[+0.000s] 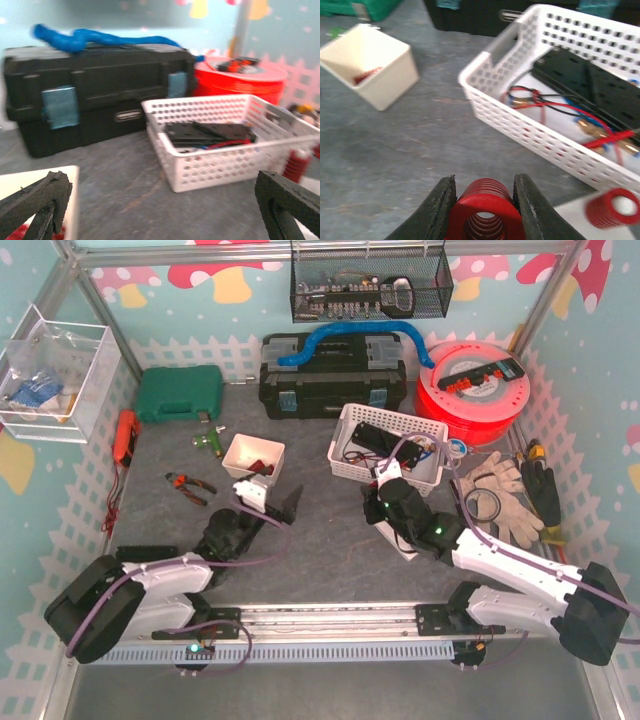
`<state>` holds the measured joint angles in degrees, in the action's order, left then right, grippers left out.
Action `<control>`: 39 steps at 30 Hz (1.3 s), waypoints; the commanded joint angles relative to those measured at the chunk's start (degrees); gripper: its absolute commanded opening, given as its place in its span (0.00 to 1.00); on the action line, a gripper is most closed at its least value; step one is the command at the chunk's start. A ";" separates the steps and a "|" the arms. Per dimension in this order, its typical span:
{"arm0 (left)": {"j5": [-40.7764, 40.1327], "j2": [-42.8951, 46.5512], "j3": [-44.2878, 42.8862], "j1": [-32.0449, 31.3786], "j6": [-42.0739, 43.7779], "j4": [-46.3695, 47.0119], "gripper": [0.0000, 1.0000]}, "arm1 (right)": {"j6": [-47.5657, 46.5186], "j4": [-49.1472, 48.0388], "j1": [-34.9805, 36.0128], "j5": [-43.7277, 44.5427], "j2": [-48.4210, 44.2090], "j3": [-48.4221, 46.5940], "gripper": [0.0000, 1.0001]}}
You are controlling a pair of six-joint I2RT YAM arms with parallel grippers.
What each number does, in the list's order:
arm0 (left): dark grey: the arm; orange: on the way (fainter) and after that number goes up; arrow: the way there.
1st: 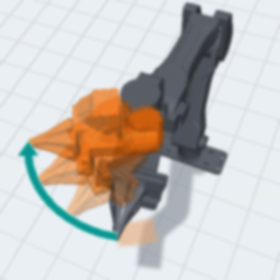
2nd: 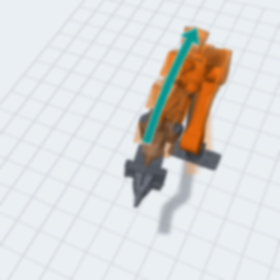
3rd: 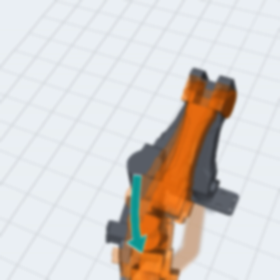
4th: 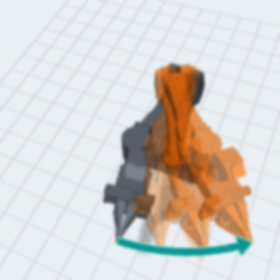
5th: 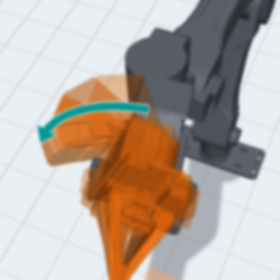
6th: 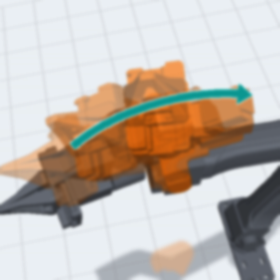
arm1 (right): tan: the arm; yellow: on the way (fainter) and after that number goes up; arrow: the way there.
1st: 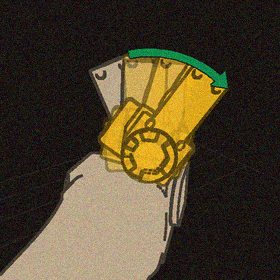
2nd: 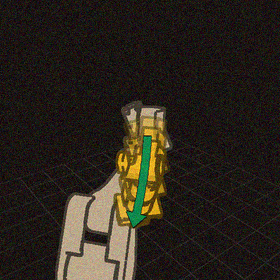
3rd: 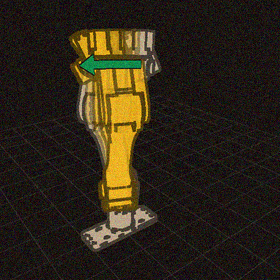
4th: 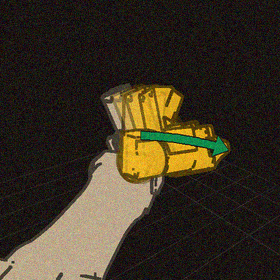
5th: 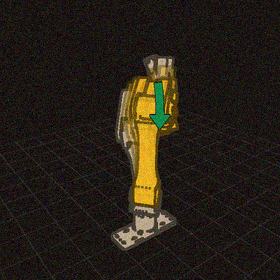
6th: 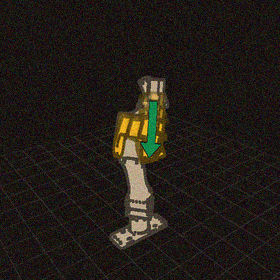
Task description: Install the large spring
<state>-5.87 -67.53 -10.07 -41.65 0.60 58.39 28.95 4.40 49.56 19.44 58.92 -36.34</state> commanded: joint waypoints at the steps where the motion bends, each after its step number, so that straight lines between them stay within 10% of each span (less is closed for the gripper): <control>1: -4.09 3.23 0.48 4.62 -11.17 -2.55 0.99 | 0.64 5.29 -1.40 9.39 -1.39 0.71 0.00; 39: -6.50 5.96 -1.80 5.26 -10.65 -10.58 0.99 | 1.37 2.80 -10.18 -5.74 4.64 3.89 0.00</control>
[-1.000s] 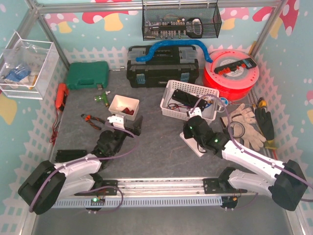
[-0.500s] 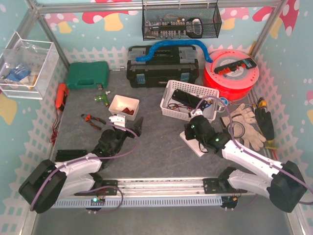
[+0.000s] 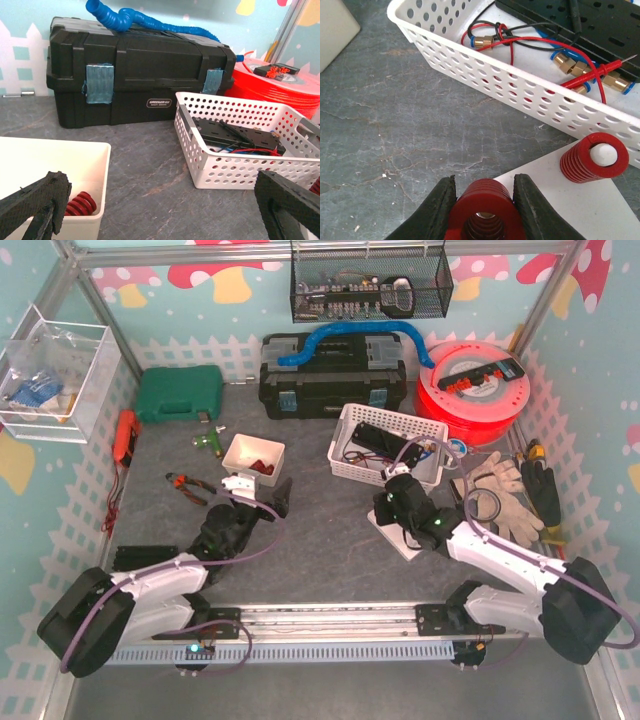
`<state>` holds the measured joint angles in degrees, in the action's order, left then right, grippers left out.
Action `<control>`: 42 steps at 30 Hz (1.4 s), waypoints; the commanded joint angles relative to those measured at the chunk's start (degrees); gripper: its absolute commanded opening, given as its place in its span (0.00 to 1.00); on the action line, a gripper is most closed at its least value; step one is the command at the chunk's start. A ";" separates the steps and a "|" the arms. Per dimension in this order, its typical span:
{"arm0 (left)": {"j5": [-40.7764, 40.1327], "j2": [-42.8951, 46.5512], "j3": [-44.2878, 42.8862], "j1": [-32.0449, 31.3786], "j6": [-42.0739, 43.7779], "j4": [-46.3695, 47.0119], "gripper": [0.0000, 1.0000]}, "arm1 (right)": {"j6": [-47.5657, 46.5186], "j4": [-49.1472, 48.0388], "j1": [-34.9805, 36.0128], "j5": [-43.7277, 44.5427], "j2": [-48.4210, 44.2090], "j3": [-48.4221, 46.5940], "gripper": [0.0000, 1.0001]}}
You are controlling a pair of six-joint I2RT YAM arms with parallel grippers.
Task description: Install the large spring
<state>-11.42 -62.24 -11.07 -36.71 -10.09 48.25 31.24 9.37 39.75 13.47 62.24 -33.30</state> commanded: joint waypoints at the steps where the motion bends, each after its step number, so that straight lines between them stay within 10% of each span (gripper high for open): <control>1: -1.11 0.68 -0.79 0.31 0.06 -0.48 0.99 | -0.92 -2.24 -0.37 0.48 1.76 0.88 0.00; 11: -1.50 0.87 -0.64 0.30 0.02 -0.50 0.99 | -1.97 -6.43 -0.55 0.82 5.56 2.26 0.02; 30: -4.76 1.02 -1.73 0.30 -0.40 -2.33 0.99 | -3.81 -4.07 -0.64 -0.94 3.96 -2.81 0.63; 42: -12.25 -3.97 -18.35 9.17 -21.95 -32.96 0.99 | -12.86 -8.47 -0.64 3.43 -11.96 0.00 0.98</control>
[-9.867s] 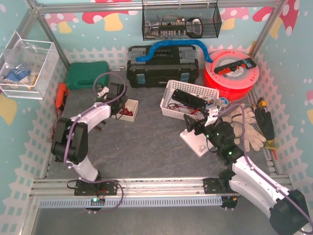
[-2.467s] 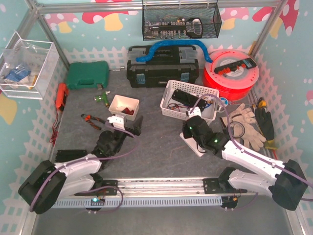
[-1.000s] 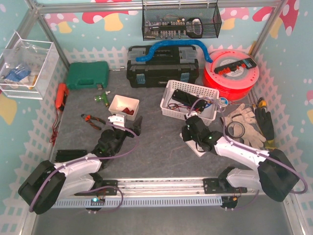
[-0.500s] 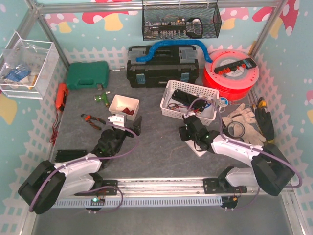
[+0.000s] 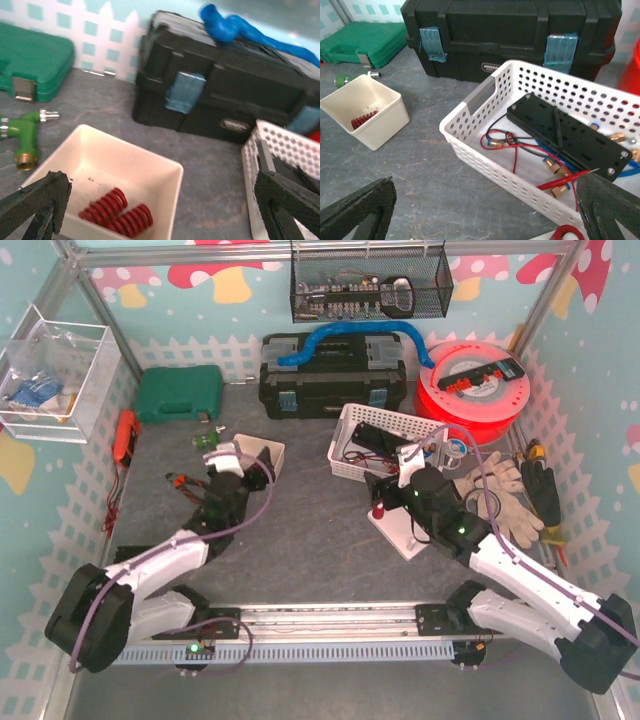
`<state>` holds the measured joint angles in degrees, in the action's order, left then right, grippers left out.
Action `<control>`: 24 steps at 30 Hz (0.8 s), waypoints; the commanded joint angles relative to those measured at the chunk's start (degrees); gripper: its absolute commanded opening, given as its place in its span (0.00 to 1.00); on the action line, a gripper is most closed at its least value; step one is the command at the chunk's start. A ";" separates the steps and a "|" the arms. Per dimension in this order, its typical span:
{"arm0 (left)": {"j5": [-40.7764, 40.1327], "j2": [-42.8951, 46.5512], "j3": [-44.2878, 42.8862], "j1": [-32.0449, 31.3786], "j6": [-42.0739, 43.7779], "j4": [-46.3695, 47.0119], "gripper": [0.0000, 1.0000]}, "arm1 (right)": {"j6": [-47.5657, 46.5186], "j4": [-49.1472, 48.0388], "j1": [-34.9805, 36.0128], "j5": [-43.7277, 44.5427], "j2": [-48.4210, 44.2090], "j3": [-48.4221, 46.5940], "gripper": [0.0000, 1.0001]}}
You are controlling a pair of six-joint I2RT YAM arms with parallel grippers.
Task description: Install the large spring
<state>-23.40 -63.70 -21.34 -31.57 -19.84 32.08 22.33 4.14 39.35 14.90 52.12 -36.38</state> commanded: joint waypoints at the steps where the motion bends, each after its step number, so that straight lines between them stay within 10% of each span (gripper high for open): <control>1: 0.85 -3.52 -10.47 5.27 -14.10 -20.68 0.99 | -5.18 -5.38 -0.15 0.30 -2.06 4.29 0.98; 10: 0.05 -12.14 -25.31 9.43 -29.44 -34.97 0.95 | -1.05 -25.64 -0.15 -9.33 0.47 14.52 0.99; 24: -2.83 -24.46 -37.37 9.62 -40.66 -48.40 0.76 | -1.56 -20.47 -0.11 1.90 0.25 14.64 0.99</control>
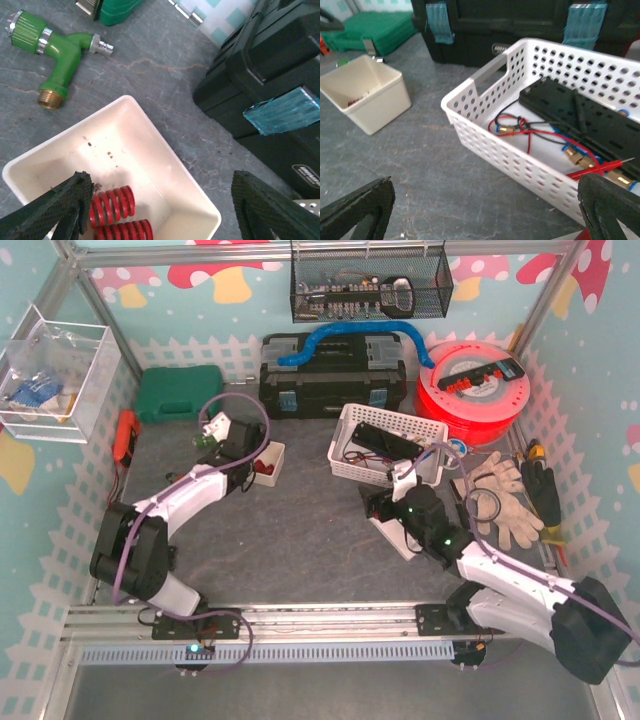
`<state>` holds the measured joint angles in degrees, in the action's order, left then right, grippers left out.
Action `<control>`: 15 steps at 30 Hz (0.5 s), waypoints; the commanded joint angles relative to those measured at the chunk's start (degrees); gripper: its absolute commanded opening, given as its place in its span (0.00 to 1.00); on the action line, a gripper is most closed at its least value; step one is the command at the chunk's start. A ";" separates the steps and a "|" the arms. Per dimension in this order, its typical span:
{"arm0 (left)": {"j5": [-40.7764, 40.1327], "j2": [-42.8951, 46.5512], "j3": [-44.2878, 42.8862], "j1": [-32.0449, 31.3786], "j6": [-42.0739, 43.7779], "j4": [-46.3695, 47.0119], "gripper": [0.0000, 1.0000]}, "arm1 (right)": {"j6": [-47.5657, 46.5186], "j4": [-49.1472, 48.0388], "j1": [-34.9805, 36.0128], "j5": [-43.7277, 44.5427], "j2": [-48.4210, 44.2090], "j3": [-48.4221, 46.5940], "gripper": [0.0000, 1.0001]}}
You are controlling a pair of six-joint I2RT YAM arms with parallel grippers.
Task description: Install the large spring
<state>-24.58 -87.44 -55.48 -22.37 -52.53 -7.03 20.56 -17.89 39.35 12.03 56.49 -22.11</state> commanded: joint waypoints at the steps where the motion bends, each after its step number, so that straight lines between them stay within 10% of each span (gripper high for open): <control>1: -0.90 -0.21 -2.98 0.32 -9.17 -9.70 0.72 | 1.29 3.42 -0.10 5.27 -6.11 0.20 0.99; 11: 7.46 -6.93 -18.29 0.31 -7.87 -22.49 0.52 | 12.23 29.60 -0.15 6.19 -16.16 -7.14 0.99; 15: 13.21 -11.24 -23.35 0.31 7.75 -23.47 0.53 | 12.39 37.42 -0.15 5.04 -15.54 -11.48 0.98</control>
<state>-17.47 -94.89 -74.87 -22.20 -57.19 -24.58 30.70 7.94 39.35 16.78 40.97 -29.78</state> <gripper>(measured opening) 0.528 0.985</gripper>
